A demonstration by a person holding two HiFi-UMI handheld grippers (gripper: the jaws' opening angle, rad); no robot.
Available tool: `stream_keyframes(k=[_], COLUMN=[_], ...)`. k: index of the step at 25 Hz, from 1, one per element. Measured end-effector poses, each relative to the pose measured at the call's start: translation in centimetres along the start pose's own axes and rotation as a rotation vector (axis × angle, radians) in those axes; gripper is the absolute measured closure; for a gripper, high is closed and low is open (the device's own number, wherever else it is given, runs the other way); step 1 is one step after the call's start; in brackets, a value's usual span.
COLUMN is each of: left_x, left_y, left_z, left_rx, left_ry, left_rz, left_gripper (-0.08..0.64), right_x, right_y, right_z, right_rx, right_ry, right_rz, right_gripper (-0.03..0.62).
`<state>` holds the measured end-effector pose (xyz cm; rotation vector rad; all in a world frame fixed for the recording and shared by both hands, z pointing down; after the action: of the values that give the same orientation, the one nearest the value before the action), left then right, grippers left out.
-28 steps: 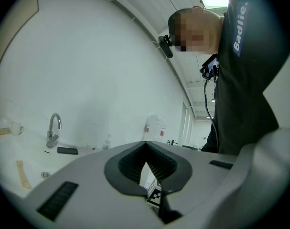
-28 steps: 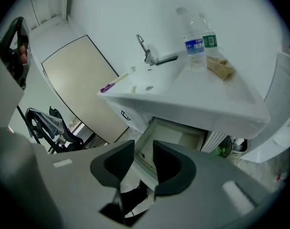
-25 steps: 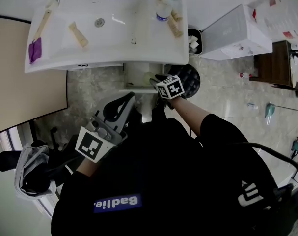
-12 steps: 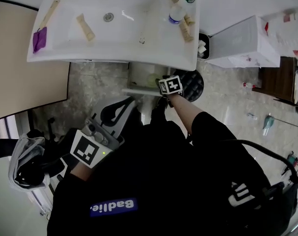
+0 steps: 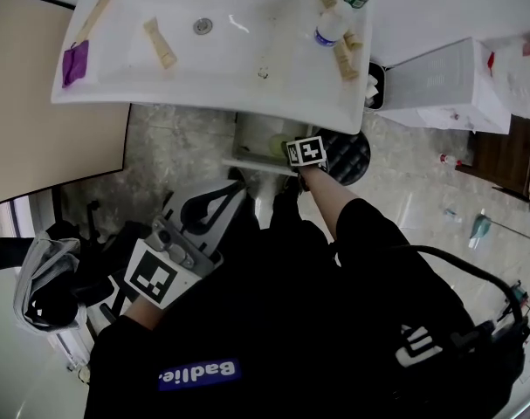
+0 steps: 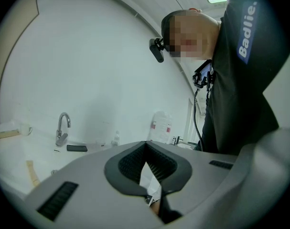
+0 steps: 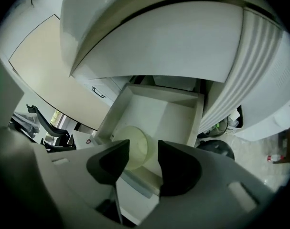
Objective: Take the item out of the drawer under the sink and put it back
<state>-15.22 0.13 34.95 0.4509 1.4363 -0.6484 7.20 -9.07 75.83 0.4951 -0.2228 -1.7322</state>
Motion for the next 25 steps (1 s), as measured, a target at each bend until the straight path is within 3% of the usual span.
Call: stream_keyframes(k=[12, 13, 16, 25], left_x=[-1.1, -1.2, -1.4, -1.3], left_y=[0.1, 0.1, 0.1, 0.2], left_z=[-1.0, -1.1, -1.2, -1.2], left_rx=[0.024, 0.025, 0.025, 0.015], left_ry=[-0.055, -0.058, -0.061, -0.039], left_rz=[-0.017, -0.019, -0.025, -0.024], left_gripper=[0.555, 0.555, 0.555, 0.555], right_x=[-0.5, -0.5, -0.3, -0.5], right_y=[1.7, 1.8, 1.9, 0.4], right_z=[2.8, 2.9, 2.7, 0.8], right_rx=[-0.078, -0.083, -0.098, -0.084], right_ry=[-0.038, -0.032, 0.001, 0.062], right_rz=[0.036, 0.043, 0.038, 0.044], right_gripper=[0.436, 0.445, 0.56, 0.568])
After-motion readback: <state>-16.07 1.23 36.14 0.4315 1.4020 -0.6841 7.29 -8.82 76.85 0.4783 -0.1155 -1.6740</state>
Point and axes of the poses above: the fingertips, and each gripper's own axes: z forward along the fingers, y to its right, x out of its top, the point moved 10 cm from there along -z, backward along the fingers, and after that the axes turned 9 degrees about z, right-handed, at the moved point
